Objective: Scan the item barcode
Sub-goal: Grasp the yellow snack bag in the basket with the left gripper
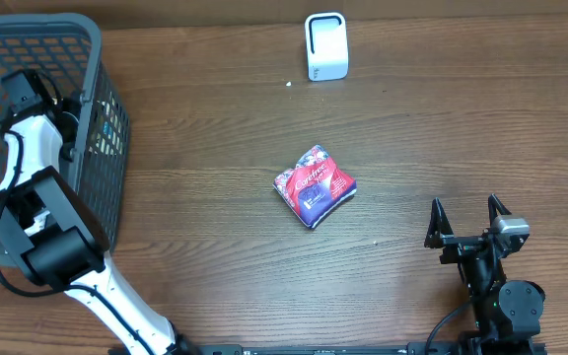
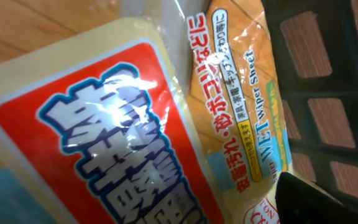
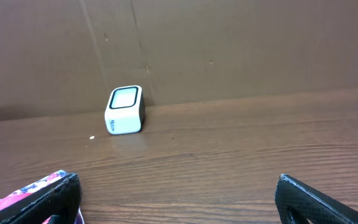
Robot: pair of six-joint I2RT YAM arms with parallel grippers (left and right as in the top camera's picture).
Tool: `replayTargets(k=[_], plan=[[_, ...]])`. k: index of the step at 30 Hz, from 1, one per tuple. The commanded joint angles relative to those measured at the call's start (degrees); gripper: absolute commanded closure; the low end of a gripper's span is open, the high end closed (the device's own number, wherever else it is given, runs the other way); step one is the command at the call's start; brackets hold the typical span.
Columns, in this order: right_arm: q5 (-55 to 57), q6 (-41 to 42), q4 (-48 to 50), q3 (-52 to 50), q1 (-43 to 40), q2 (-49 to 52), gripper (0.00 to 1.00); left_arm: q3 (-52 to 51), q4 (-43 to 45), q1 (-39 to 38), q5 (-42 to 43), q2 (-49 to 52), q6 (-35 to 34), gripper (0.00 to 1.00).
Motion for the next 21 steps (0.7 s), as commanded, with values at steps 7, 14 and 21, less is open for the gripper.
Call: replayTargets(k=[7, 14, 21], plan=[[-0.24, 0.37, 0.39, -0.61, 0.42, -0.42, 0.0, -8.87, 1.7, -1.22, -0.76, 1.66, 0.83, 0.71], [-0.24, 0.37, 0.39, -0.61, 0.42, -0.42, 0.0, -8.83, 0.61, -1.2, -0.72, 1.62, 8.92, 0.96], [-0.24, 0.37, 0.39, -0.61, 0.42, -0.42, 0.0, -7.28, -0.79, 1.27, -0.63, -6.05, 9.09, 0.96]])
